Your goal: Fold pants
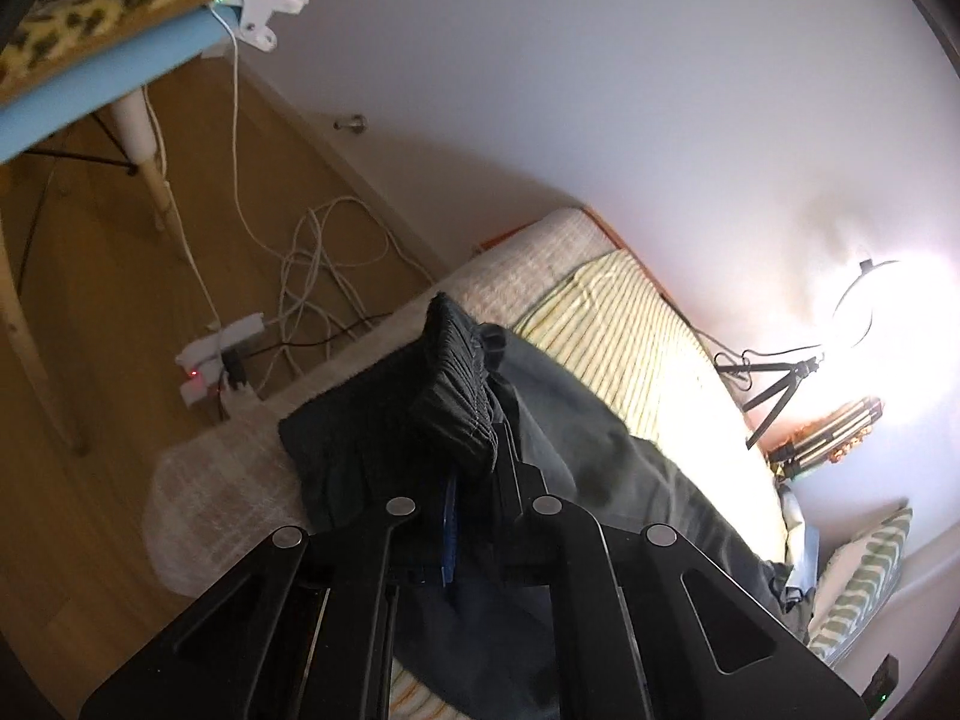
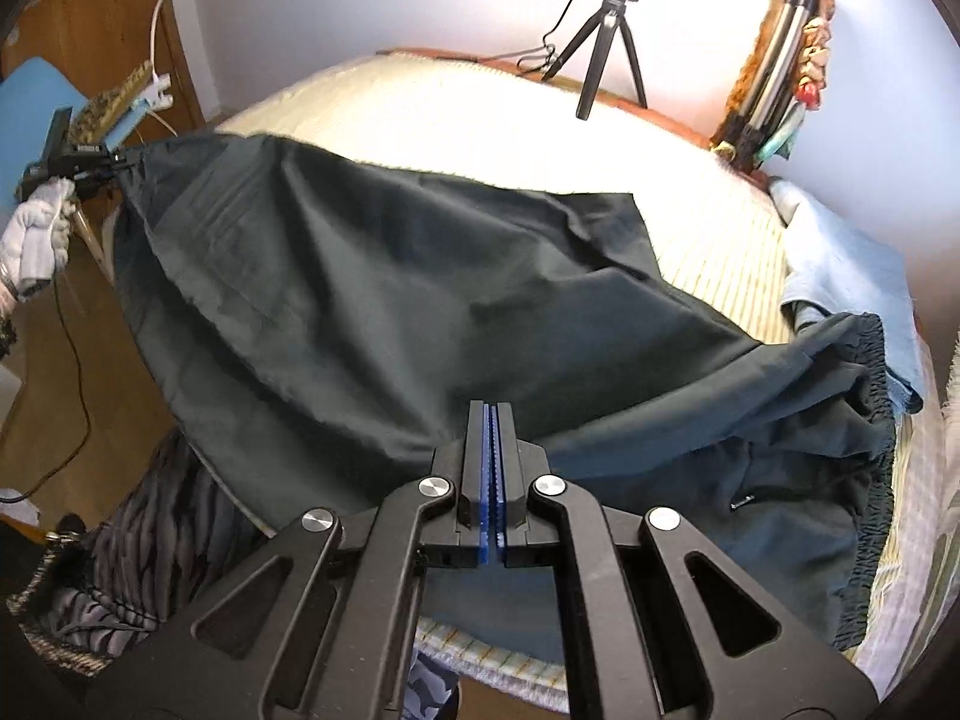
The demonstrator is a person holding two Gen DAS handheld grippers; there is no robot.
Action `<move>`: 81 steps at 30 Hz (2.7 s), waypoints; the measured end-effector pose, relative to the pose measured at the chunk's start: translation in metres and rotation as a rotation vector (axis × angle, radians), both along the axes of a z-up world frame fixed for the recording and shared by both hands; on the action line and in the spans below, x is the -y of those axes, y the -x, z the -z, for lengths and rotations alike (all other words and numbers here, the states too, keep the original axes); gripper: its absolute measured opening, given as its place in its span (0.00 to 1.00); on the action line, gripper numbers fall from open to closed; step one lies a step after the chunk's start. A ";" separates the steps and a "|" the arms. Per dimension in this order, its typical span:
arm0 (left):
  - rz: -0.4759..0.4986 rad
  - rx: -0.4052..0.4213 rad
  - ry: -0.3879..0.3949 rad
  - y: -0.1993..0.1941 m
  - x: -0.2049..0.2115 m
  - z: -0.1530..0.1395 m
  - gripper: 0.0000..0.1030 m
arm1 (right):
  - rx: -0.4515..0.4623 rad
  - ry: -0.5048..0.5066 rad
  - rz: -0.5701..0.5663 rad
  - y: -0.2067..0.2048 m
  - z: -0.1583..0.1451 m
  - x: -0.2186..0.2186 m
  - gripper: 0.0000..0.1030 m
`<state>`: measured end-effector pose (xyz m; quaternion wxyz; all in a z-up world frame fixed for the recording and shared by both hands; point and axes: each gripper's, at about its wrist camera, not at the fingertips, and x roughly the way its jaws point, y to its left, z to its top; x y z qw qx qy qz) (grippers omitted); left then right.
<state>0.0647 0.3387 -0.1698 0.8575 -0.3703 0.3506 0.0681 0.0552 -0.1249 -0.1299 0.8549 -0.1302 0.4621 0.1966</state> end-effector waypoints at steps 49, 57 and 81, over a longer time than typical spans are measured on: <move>0.079 -0.077 -0.027 0.002 0.003 0.015 0.07 | 0.080 -0.520 0.721 0.042 -0.046 0.179 0.04; 0.050 -0.128 -0.035 0.013 -0.008 0.035 0.07 | -0.062 -0.450 0.771 0.070 0.022 0.178 0.04; 0.096 -0.109 -0.328 0.042 0.042 -0.050 0.30 | -0.090 -0.590 0.819 0.108 0.018 0.252 0.44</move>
